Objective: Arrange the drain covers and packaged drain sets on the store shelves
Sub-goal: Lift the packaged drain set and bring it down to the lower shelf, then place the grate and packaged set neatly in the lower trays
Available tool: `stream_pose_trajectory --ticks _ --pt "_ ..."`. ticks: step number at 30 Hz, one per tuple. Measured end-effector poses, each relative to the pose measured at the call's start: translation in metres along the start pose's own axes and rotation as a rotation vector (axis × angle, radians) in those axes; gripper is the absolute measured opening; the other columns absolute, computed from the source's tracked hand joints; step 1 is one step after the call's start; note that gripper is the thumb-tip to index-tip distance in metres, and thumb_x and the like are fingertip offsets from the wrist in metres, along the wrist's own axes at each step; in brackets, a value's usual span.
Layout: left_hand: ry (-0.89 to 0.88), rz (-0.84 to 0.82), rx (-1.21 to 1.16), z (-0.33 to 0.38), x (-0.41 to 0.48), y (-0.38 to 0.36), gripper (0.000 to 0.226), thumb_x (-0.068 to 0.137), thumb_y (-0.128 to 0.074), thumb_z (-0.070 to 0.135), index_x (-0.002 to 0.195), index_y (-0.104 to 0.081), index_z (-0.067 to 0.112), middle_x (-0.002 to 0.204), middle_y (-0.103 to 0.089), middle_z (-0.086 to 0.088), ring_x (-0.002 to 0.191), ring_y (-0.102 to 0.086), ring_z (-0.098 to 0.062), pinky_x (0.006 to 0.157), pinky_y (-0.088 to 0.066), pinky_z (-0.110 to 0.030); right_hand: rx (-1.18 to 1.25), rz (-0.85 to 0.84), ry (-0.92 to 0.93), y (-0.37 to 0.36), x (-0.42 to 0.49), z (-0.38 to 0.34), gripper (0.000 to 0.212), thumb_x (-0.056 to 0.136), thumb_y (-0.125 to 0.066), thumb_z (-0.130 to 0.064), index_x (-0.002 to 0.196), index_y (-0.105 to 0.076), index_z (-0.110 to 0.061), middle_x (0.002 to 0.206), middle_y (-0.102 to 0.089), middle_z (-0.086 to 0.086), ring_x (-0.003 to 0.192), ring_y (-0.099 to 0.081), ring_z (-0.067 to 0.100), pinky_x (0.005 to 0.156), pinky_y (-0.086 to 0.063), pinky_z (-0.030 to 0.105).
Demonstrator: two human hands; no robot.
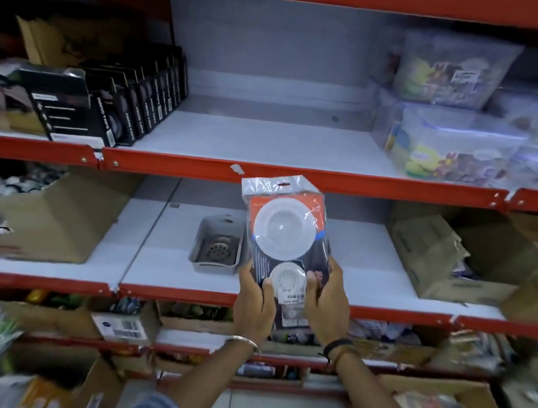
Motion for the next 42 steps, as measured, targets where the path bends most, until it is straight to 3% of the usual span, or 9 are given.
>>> stream_pose_trajectory --ticks 5,9,11,15,20,25,30,37,42 --pt "0.078 -0.101 0.141 -0.036 -0.003 -0.031 0.057 0.075 -0.041 0.017 0.132 -0.031 0.016 0.105 -0.041 -0.005 0.090 -0.055 -0.031 0.077 -0.054 -0.049 -0.106 -0.099 -0.094 -0.021 0.004 0.044 0.050 0.094 -0.047 -0.029 0.139 -0.035 -0.012 0.132 -0.057 0.010 0.106 -0.063 0.031 0.081 -0.052 0.038" --pt "0.112 -0.178 0.188 -0.040 0.028 -0.058 0.071 0.083 -0.050 0.000 0.145 -0.017 0.002 0.129 -0.034 -0.018 0.112 -0.047 -0.037 0.097 -0.047 -0.043 -0.164 -0.129 -0.134 -0.035 0.041 0.061 0.043 0.094 -0.047 -0.027 0.133 -0.040 -0.012 0.122 -0.062 0.015 0.099 -0.064 0.036 0.078 -0.051 0.040" --pt "0.140 -0.207 0.250 -0.040 0.054 -0.071 0.072 0.086 -0.050 0.001 0.147 -0.012 0.002 0.141 -0.027 -0.023 0.123 -0.039 -0.038 0.102 -0.040 -0.041 -0.206 -0.144 -0.133 -0.043 0.071 0.064 0.042 0.093 -0.047 -0.024 0.132 -0.041 -0.008 0.124 -0.059 0.018 0.095 -0.064 0.039 0.075 -0.051 0.040" --pt "0.134 -0.208 0.423 -0.045 0.105 -0.086 0.066 0.081 -0.055 0.006 0.141 -0.028 0.002 0.131 -0.041 -0.024 0.119 -0.042 -0.040 0.101 -0.038 -0.045 -0.304 -0.218 -0.131 -0.068 0.120 0.073 0.044 0.093 -0.048 -0.025 0.130 -0.042 -0.002 0.131 -0.048 0.021 0.103 -0.059 0.041 0.076 -0.050 0.044" --pt "0.189 -0.343 0.625 -0.072 0.122 -0.103 0.053 0.087 -0.053 0.024 0.138 -0.039 0.016 0.140 -0.031 -0.016 0.128 -0.030 -0.037 0.107 -0.029 -0.046 -0.491 -0.359 -0.264 -0.092 0.131 0.114 0.043 0.091 -0.048 -0.033 0.118 -0.050 0.000 0.124 -0.047 0.022 0.106 -0.054 0.042 0.092 -0.043 0.045" --pt "0.075 -0.242 0.611 -0.077 0.142 -0.066 0.042 0.089 -0.051 0.025 0.130 -0.048 0.014 0.138 -0.035 -0.015 0.126 -0.032 -0.035 0.105 -0.029 -0.046 -0.537 -0.151 -0.063 -0.086 0.139 0.079 0.046 0.086 -0.056 -0.035 0.117 -0.053 -0.002 0.116 -0.051 0.022 0.105 -0.052 0.042 0.088 -0.041 0.048" --pt "0.037 -0.226 0.738 -0.103 0.185 -0.003 0.042 0.086 -0.055 0.017 0.126 -0.051 0.008 0.131 -0.047 -0.020 0.117 -0.041 -0.039 0.096 -0.038 -0.045 -0.340 -0.374 0.143 -0.147 0.143 0.013 0.042 0.089 -0.053 -0.029 0.125 -0.051 -0.008 0.126 -0.051 0.016 0.116 -0.048 0.036 0.096 -0.037 0.046" --pt "-0.052 -0.638 0.922 -0.155 0.232 0.010 0.062 0.079 -0.061 0.024 0.136 -0.039 0.021 0.141 -0.046 -0.009 0.133 -0.038 -0.028 0.106 -0.033 -0.047 -0.470 -0.898 0.282 -0.273 0.124 -0.015 0.061 0.087 -0.059 -0.032 0.139 -0.037 -0.010 0.144 -0.043 0.015 0.132 -0.041 0.033 0.108 -0.033 0.044" --pt "-0.180 -0.998 1.091 -0.203 0.247 -0.010 0.098 0.075 -0.065 0.051 0.150 -0.008 0.021 0.159 -0.012 -0.002 0.148 -0.005 -0.019 0.116 0.008 -0.053 -0.695 -1.043 0.307 -0.340 0.132 0.006 0.084 0.073 -0.072 -0.035 0.142 -0.030 -0.013 0.148 -0.038 0.013 0.137 -0.033 0.031 0.117 -0.020 0.044"
Point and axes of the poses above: each hand's wrist, its own x-axis towards the middle knuckle, its own y-axis out of the back of the hand, z = x × y, the point moved 9 cm from there along x, towards the middle knuckle
